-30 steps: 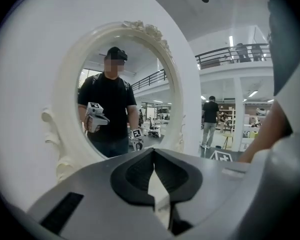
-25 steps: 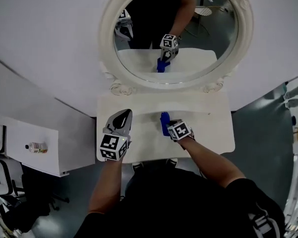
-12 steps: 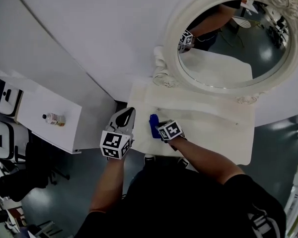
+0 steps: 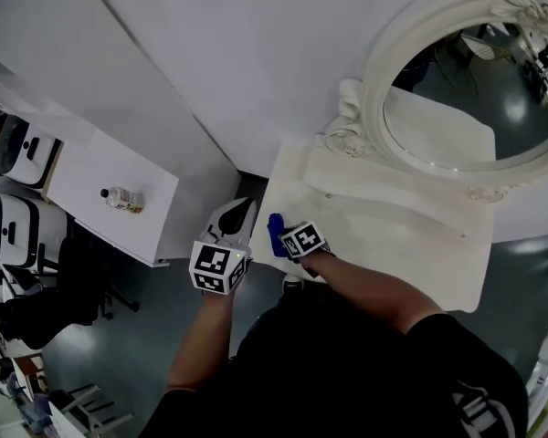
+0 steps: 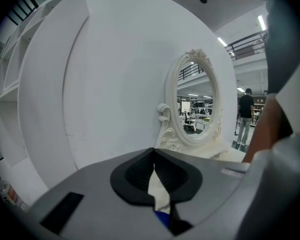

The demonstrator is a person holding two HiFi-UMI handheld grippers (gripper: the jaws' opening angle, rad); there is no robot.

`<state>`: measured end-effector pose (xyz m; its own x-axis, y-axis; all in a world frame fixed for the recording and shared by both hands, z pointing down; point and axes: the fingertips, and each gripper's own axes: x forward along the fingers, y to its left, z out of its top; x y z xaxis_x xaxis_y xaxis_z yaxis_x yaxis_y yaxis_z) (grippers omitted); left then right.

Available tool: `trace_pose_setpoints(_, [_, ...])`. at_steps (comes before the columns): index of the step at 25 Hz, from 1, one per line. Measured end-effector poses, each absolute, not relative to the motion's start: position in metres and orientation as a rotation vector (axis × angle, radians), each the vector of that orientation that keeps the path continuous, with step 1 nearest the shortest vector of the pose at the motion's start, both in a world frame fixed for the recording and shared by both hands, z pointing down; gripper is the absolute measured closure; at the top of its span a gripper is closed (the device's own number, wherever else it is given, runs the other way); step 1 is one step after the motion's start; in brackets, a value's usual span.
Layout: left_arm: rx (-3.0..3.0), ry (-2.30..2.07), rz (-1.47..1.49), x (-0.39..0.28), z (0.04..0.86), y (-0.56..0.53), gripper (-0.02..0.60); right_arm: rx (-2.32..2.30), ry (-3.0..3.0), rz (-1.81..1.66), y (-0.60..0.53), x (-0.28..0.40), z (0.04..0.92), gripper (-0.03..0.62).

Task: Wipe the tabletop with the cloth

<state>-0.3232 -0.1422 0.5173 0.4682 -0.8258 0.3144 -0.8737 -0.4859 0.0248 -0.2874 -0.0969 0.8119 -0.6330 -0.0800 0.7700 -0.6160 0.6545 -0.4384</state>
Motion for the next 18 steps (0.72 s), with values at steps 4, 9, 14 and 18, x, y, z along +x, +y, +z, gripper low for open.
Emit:
trace_pose_setpoints(4, [2.53,-1.468,0.402,-0.334,0.522,-0.141,0.568,0.529,-2.086,0.92,-0.091,-0.298,0.829,0.553])
trace_pose_setpoints(9, [2.537,-1.441,0.411,-0.34,0.529,-0.142,0.568,0.528,-2.053,0.916,-0.085,-0.296,0.844,0.553])
trace_pose_setpoints(14, [2.559,-1.404,0.415,-0.331,0.53,-0.145,0.568,0.587,-1.99,0.935,-0.082,-0.266,0.855,0.553])
trace_pose_setpoints(18, [2.599,-1.357,0.416,-0.306,0.526,-0.148,0.568,0.621,-1.968,0.945,-0.078,-0.23,0.856,0.551])
